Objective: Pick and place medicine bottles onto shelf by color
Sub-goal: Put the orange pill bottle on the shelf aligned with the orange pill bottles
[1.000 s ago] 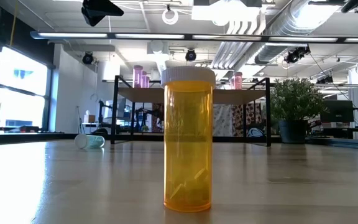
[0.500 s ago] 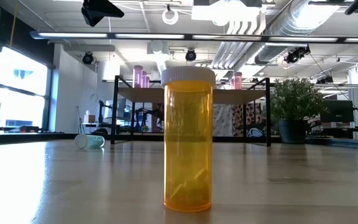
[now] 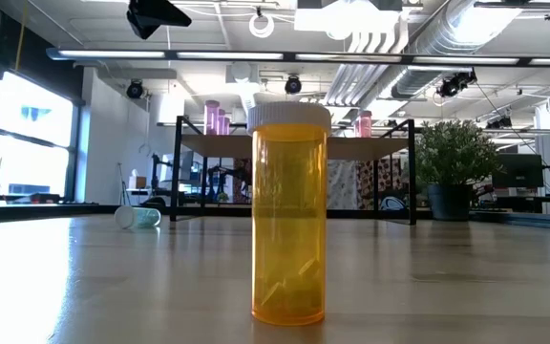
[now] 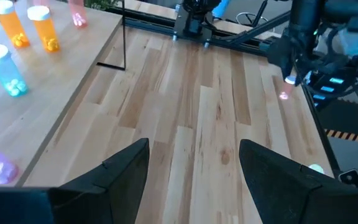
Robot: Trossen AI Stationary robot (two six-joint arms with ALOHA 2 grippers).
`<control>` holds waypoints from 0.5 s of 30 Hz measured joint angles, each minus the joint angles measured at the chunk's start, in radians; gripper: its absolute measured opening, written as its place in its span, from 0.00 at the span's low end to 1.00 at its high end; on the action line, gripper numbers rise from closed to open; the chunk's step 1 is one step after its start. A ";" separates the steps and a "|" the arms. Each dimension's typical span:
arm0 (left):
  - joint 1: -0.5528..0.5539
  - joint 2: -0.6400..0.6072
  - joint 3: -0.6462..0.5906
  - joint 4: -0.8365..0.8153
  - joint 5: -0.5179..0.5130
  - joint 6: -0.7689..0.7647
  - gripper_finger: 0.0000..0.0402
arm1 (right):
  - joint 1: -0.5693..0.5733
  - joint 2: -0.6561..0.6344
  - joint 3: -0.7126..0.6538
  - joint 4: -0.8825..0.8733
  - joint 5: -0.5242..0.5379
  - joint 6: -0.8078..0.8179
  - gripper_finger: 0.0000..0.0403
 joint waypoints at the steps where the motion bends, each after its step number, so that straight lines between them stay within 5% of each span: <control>1: 0.000 0.000 0.000 0.000 0.000 0.011 0.60 | -0.016 0.000 0.013 0.005 0.008 -0.012 0.29; 15: 0.002 0.000 0.000 -0.001 0.000 0.074 0.60 | -0.284 0.000 0.241 0.000 0.189 -0.269 0.28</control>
